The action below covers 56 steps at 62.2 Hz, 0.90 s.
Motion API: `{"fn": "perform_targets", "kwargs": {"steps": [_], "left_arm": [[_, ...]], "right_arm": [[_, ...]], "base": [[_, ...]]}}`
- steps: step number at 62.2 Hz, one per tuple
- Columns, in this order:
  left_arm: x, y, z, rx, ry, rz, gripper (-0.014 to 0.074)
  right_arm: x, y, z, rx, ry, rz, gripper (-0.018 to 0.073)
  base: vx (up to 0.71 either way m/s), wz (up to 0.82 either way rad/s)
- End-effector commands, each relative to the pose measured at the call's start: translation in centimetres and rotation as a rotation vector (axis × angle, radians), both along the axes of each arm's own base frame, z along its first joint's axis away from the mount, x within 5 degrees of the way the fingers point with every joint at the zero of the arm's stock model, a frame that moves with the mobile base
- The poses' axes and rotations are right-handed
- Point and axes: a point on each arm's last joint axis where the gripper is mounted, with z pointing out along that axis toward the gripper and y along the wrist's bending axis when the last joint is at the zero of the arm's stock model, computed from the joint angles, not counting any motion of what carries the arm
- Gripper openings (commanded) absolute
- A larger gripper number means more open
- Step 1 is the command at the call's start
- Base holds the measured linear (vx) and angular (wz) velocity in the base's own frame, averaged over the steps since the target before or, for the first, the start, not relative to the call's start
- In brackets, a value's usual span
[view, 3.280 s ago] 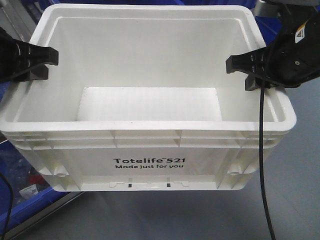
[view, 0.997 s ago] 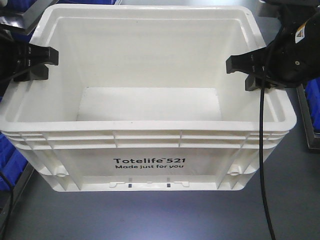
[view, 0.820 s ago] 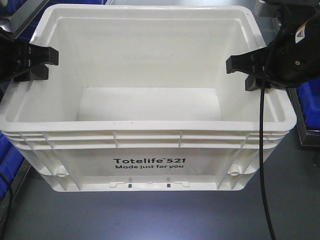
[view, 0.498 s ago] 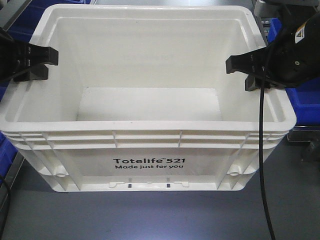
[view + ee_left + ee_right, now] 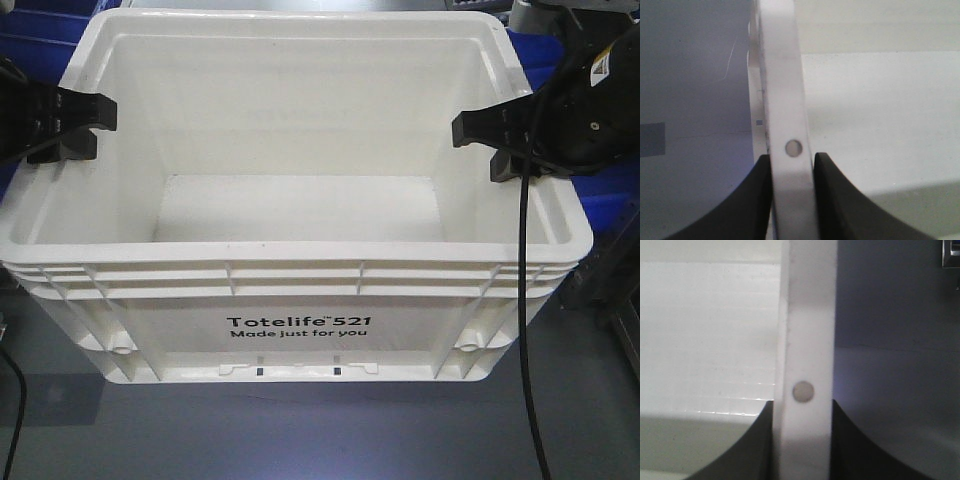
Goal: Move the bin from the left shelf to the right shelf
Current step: 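Keep the crate gripped by both rims while the base turns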
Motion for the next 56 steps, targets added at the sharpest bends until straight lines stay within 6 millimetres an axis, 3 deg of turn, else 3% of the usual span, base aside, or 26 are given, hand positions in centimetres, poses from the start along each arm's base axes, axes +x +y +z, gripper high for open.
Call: {"fn": "perform_targets", "kwargs": {"steps": [1, 56], "left_arm": [[-0.39, 0.29, 2.76, -0.005, -0.176, -0.01, 0.0152], [-0.39, 0.29, 2.76, -0.005, -0.176, -0.01, 0.0152]], "right_arm": [[-0.26, -0.69, 3.12, 0.018, -0.194, -0.001, 0.0029], [-0.26, -0.69, 3.12, 0.018, -0.194, -0.001, 0.0029]], "base": [[0.1, -0.21], [0.12, -0.11]]}}
